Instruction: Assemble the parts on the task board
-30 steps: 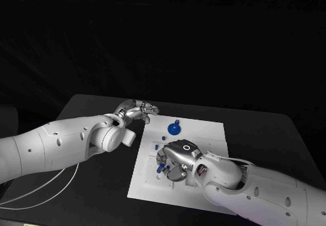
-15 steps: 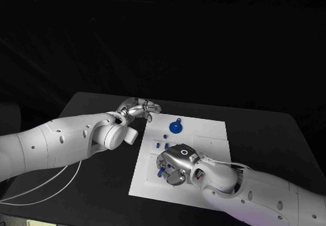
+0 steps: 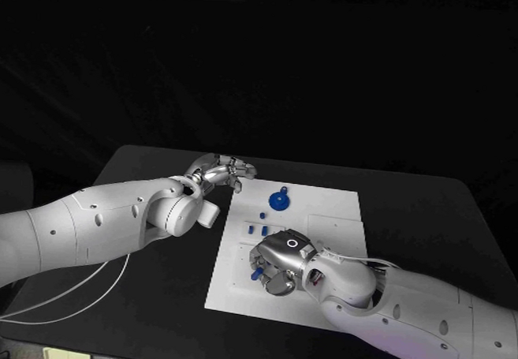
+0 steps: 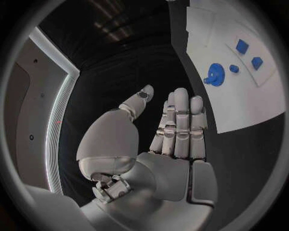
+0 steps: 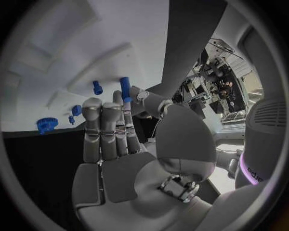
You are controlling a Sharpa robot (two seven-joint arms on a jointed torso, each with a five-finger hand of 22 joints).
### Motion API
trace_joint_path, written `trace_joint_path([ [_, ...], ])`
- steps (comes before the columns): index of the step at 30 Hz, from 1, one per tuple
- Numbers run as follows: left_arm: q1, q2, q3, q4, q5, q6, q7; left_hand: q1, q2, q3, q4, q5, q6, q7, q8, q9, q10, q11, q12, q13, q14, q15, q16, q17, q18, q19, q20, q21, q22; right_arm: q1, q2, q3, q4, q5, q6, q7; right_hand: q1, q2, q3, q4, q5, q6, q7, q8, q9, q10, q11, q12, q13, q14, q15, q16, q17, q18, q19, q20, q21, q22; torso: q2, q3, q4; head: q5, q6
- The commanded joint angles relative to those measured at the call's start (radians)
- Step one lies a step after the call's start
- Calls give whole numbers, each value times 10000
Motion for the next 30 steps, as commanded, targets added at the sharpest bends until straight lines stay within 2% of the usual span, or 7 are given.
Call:
trace_joint_path([
  [1, 10, 9, 6, 33, 49, 99, 104, 28, 93, -31, -13, 9, -87, -12, 63, -10, -14, 60, -29, -6, 58, 20, -49, 15, 283, 24, -28, -29, 11, -25, 16, -58, 7, -218, 475, 7, 100, 29, 60, -18, 27, 96, 5, 31, -16, 185, 14, 31, 16, -29, -77, 29, 9, 1013, 31, -63, 33, 192, -2, -6, 5, 9, -25],
  [10, 10, 18, 6, 40, 49, 101, 99, 30, 93, -31, -12, 9, -89, -11, 66, -13, -16, 61, -30, -6, 57, 20, -53, 21, 283, 25, -28, -32, 14, -72, 290, -194, -181, -40, 282, 77, -11, 11, 42, -16, 35, 3, 46, -36, -29, 69, 58, -49, 11, -67, -35, 12, -15, 1013, -19, -43, 27, 180, 0, -9, 12, 0, -23],
  [12, 10, 18, 6, 34, 49, 103, 96, 30, 93, -31, -13, 8, -90, -11, 67, -14, -16, 61, -30, -6, 57, 20, -54, 22, 283, 25, -28, -32, 14, -73, 327, -198, -197, 103, 222, 126, -109, -82, -14, -1, 42, -117, 99, -116, -58, -72, 112, -139, -13, -81, 16, 3, -34, 1013, -48, -26, 18, 172, -2, -7, 9, 0, -23],
  [16, 10, 14, 6, 40, 49, 116, 93, 30, 92, -31, -12, 8, -91, -11, 68, -16, -17, 61, -30, -6, 57, 21, -56, 24, 283, 25, -28, -34, 15, -74, 331, -200, -213, 214, 168, 173, -390, -464, -307, 66, 61, -459, 254, -334, -154, -444, 261, -374, -97, -106, 156, -2, -71, 1013, -80, 0, 21, 167, -3, -10, 4, -2, -25],
  [19, 10, 8, 5, 40, 49, 127, 87, 30, 91, -31, -12, 8, -92, -10, 68, -17, -18, 61, -30, -6, 57, 21, -58, 26, 283, 25, -28, -34, 16, -74, 303, -201, -232, 298, 12, 156, -485, -620, -528, 102, 50, -689, 356, -473, -217, -696, 354, -534, -160, -133, 246, 1, -96, 1013, -112, 0, 7, 157, -1, -14, 2, -7, -28],
  [26, 10, -6, 5, 42, 49, 124, 87, 28, 90, -33, -10, 5, -95, -9, 70, -20, -19, 62, -30, -6, 56, 22, -61, 29, 282, 25, -27, -36, 17, -73, 236, -202, -226, 443, -57, 179, -560, -805, -864, 134, 64, -945, 475, -615, -295, -966, 469, -713, -256, -198, 357, 6, -137, 1013, -186, 4, -41, 140, -7, -10, 1, -18, -31],
  [30, 11, -14, 5, 33, 49, 121, 77, 27, 88, -35, -9, 3, -99, -8, 70, -22, -21, 63, -31, -7, 55, 22, -64, 32, 282, 24, -26, -38, 18, -72, 189, -202, -215, 488, -470, 152, -637, -846, -1124, 121, 85, -1062, 526, -677, -339, -1090, 516, -791, -313, -228, 402, 17, -164, 1013, -221, 11, -66, 135, -2, 0, -9, -24, -21],
])
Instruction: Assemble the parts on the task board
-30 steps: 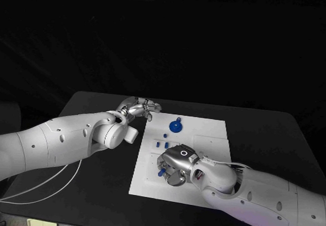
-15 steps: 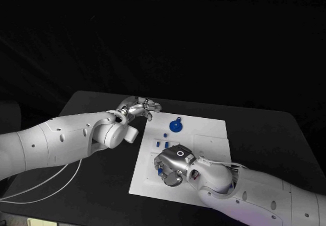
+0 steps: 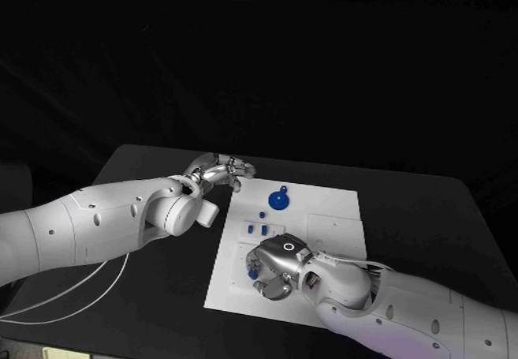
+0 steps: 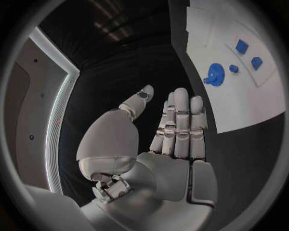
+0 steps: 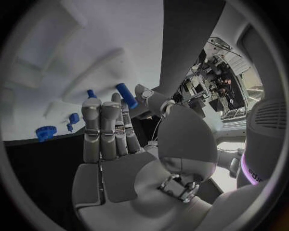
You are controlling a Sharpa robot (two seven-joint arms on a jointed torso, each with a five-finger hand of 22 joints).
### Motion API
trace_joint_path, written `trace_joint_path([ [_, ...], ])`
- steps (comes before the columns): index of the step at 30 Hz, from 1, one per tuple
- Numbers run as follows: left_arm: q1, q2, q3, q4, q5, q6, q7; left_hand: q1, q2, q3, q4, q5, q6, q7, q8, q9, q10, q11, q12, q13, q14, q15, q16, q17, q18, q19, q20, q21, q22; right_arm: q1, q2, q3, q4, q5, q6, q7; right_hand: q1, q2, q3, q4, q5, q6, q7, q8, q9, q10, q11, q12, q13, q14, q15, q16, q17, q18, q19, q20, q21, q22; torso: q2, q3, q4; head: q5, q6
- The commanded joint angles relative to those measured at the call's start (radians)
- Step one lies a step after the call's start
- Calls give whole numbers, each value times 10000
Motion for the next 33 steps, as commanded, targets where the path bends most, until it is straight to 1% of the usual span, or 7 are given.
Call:
trace_joint_path([
  [1, 11, 6, 6, 27, 44, 113, 86, 27, 87, -35, -9, 3, -70, 21, 32, -13, 1, 41, -31, -7, 55, 22, -64, 17, 282, 43, -46, -38, 13, -9, -46, -2, 45, 146, -497, 87, -33, -86, -132, -10, 36, -156, 28, -69, -34, -133, 12, -99, -39, -5, 72, 14, -20, 1075, -105, 2, -66, 133, 2, 9, -6, -13, 12],
  [12, 11, -35, 2, 24, 45, 124, 86, 27, 83, -36, -9, 1, -79, 24, 32, -19, -6, 43, -34, -9, 54, 24, -70, 23, 282, 42, -46, -42, 15, -2, -705, 38, 607, 869, -1582, 354, 6, -162, -336, -137, 35, -425, 140, -199, -125, -534, 145, -184, -212, -77, 201, 7, -88, 1075, -180, 10, -156, 104, -4, 16, -9, -103, 78],
  [18, 10, -83, 1, 39, 48, 138, 104, 25, 81, -38, -7, -2, -84, 25, 32, -22, -10, 45, -35, -10, 52, 25, -75, 27, 281, 41, -44, -44, 17, 141, -1671, 570, 1245, 2645, -1482, 662, -10, -135, -359, -86, 57, -395, 132, -171, -126, -359, 103, -58, -197, -62, 162, 34, -106, 1075, -157, 14, -160, 103, -5, 8, -16, -237, 134],
  [24, 7, -144, -10, 49, 54, 162, 118, 21, 78, -40, -5, -5, -85, 26, 34, -24, -10, 45, -35, -9, 51, 26, -77, 29, 280, 40, -43, -46, 18, 649, -3058, 978, 1626, 5336, -236, 380, -204, -9, -483, 282, 114, -208, 33, -36, -68, 760, -288, 670, 295, 56, -205, 118, -143, 1075, -3, 3, -93, 125, -19, 5, -40, -454, 199],
  [29, -8, -136, -29, 32, 101, 208, 139, 9, 76, -46, 3, -8, -86, 27, 37, -27, -6, 45, -32, -8, 51, 27, -81, 34, 279, 40, -41, -48, 20, 1059, -3776, 1012, 1595, 6363, 1117, -290, -513, 217, -858, 470, 197, -83, -275, 65, 51, 1876, -673, 2286, 1710, 168, -534, 211, -150, 1075, 122, -76, -40, 134, -47, 21, -69, -543, 215],
  [32, -25, -113, -37, 25, 102, 240, 156, -6, 75, -52, 13, -11, -87, 28, 40, -30, -1, 45, -28, -7, 53, 27, -84, 39, 277, 40, -40, -51, 22, 1166, -4111, 1011, 1602, 6640, 2193, -959, -751, 193, -1072, 492, 179, -59, -540, 67, 158, 1113, -795, 4903, 4434, 344, -683, 591, 34, 1075, 366, -189, 156, 197, -60, 34, -71, -590, 232],
  [33, -30, -109, -42, 17, 102, 250, 157, -12, 76, -55, 18, -12, -87, 28, 41, -32, 1, 44, -26, -6, 53, 26, -85, 42, 276, 39, -39, -52, 23, 1184, -4200, 1009, 1593, 6809, 2324, -1137, -833, 441, -995, 631, 119, -31, -403, 75, 192, 862, -874, 5512, 5084, 371, -741, 738, 132, 1075, 394, -204, 191, 199, -65, 39, -75, -602, 218],
])
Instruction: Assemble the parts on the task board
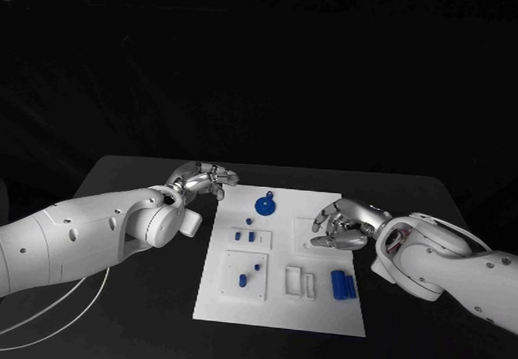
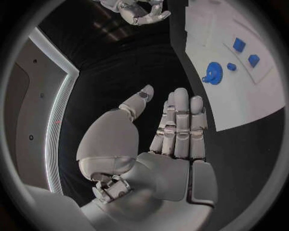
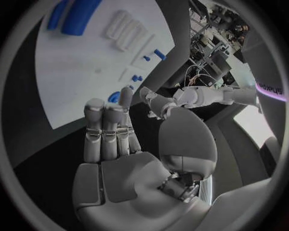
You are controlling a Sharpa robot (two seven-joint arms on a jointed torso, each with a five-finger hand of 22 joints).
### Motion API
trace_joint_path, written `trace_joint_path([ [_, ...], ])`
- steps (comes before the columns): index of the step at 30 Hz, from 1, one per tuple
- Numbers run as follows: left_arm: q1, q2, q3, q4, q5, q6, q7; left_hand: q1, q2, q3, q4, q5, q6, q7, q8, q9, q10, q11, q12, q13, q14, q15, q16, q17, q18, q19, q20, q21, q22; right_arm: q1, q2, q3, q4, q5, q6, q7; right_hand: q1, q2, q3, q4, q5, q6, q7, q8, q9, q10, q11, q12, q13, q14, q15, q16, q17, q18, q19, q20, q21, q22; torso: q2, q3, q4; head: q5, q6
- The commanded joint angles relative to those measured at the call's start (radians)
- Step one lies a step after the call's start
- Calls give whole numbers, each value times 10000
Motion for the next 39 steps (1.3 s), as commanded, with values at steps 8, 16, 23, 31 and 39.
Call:
trace_joint_path([
  [8, -75, 50, -29, 30, 100, 288, 140, -46, 78, -69, 40, -15, -57, -5, 46, -20, 14, 59, -22, -4, 54, 26, -53, 25, 274, 20, -19, -56, 21, 13, -511, -33, 49, 1872, 3291, -3038, -1020, 296, 259, 765, -203, 235, -96, 149, 479, -1767, -167, 4663, 4967, -41, -157, 1391, 1070, 925, 194, -197, 655, 221, -51, 72, -31, -124, -54],
  [16, -85, 31, -36, 75, 105, 330, 132, -67, 79, -78, 53, -17, -63, -4, 49, -26, 11, 59, -22, -5, 53, 26, -60, 33, 274, 18, -19, -60, 25, 8, -879, -104, 222, 2032, 3646, -3761, -1616, 452, 311, 953, -208, 345, -153, 243, 722, -1817, -229, 5051, 5460, -88, -209, 1643, 1282, 925, 188, -283, 903, 217, -34, 43, -34, -233, -103],
  [23, -89, 6, -50, 125, 107, 359, 122, -76, 78, -82, 58, -18, -65, -4, 50, -28, 11, 59, -22, -4, 52, 26, -63, 37, 274, 18, -19, -62, 27, 7, -914, -204, 293, 1968, 3755, -4009, -1774, 468, 299, 1017, -208, 344, -159, 242, 752, -1806, -237, 5079, 5506, -84, -217, 1683, 1310, 925, 204, -290, 959, 220, -27, 37, -12, -282, -141],
  [31, -89, -26, -58, 148, 107, 378, 107, -113, 81, -96, 83, -20, -70, -3, 55, -36, 7, 60, -23, -5, 52, 26, -71, 48, 273, 16, -19, -68, 32, -8, -933, -342, 250, 1837, 3867, -4120, -2260, 560, 263, 1173, -206, 404, -186, 259, 851, -1755, -272, 5156, 5632, -84, -243, 1803, 1392, 925, 212, -334, 1130, 221, -13, 46, 73, -366, -194],
  [39, -89, -36, -61, 157, 108, 393, 102, -132, 83, -102, 97, -20, -73, -3, 59, -41, 5, 60, -23, -5, 52, 27, -76, 56, 273, 15, -19, -72, 35, -191, -705, -463, 214, 1791, 3224, -4003, -2361, 536, 269, 1145, -206, 405, -195, 250, 882, -1746, -276, 5160, 5664, -91, -250, 1831, 1411, 925, 193, -352, 1185, 218, -10, 54, 76, -332, -237],
])
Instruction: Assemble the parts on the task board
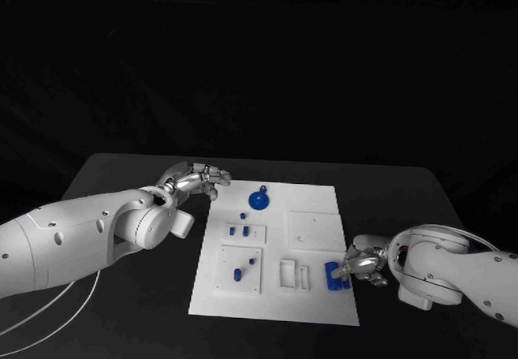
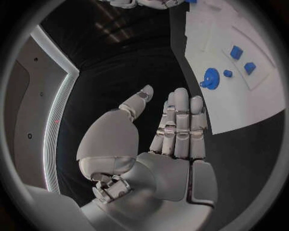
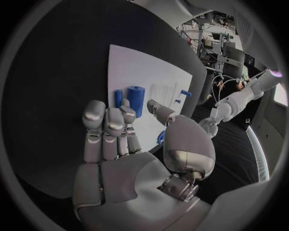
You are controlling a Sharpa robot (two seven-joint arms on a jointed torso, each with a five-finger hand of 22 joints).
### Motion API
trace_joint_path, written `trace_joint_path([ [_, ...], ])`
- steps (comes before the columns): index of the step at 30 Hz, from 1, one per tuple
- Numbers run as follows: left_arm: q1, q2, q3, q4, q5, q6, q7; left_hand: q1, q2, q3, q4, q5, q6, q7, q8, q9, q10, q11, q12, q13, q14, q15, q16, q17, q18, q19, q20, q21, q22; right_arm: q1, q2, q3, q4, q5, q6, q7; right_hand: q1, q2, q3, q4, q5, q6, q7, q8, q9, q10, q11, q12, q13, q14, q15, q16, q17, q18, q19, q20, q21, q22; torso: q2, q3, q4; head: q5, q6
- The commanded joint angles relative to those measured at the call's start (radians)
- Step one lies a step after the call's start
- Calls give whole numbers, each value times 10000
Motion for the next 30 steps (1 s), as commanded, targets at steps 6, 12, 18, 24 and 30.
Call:
trace_joint_path([
  [6, 6, 0, 4, 29, 52, 159, 97, -99, 43, -39, 37, -21, -75, -3, 62, -14, 11, 57, -23, -5, 52, 26, -39, 18, 274, 34, -41, -35, 12, -80, 258, -19, -84, -131, -534, 25, -165, -51, 27, 8, -52, 140, 74, 15, 39, 3, -53, 46, 46, 3, -65, 65, 26, 920, 24, -120, 106, 213, 1, 7, 5, 41, -44],
  [12, 6, -6, 3, 28, 52, 165, 93, -102, 45, -38, 41, -20, -77, -3, 63, -17, 11, 56, -23, -5, 52, 26, -42, 22, 275, 34, -42, -37, 13, -140, 505, -48, -214, -200, -656, 30, -186, -90, 47, 2, -51, 139, 73, 8, 50, 7, -54, 48, 60, 2, -67, 73, 29, 920, 22, -127, 127, 210, 1, 12, 0, 54, -75],
  [18, 6, 6, 3, 37, 53, 206, 79, -105, 44, -39, 44, -21, -79, -3, 65, -19, 11, 56, -22, -5, 52, 25, -44, 25, 275, 33, -42, -39, 15, -315, 944, -116, -468, -332, -922, 33, -298, -209, 76, 60, -52, 116, 81, -20, 70, -4, -47, 36, 85, -6, -61, 78, 30, 920, 8, -136, 159, 198, 0, 9, 0, 60, -81],
  [24, 6, 14, 2, 22, 54, 204, 71, -111, 47, -40, 50, -23, -84, -1, 64, -23, 11, 56, -22, -5, 51, 26, -47, 29, 276, 33, -42, -42, 16, -417, 1294, -270, -638, -268, -861, 38, -544, -244, -89, 115, -52, 73, 95, -59, 104, -27, -33, 22, 124, -13, -49, 85, 30, 920, -12, -145, 207, 191, 1, 10, 16, 63, -97],
  [30, 7, 18, 2, 27, 54, 222, 62, -116, 48, -41, 55, -25, -91, 1, 64, -27, 10, 56, -22, -5, 51, 25, -51, 33, 276, 32, -43, -44, 18, -525, 1567, -384, -732, -84, -1022, 100, -649, -216, -249, 58, -51, 36, 104, -92, 131, -38, -25, 18, 160, -22, -41, 92, 33, 920, -43, -160, 239, 187, -1, -3, 5, 79, -111],
])
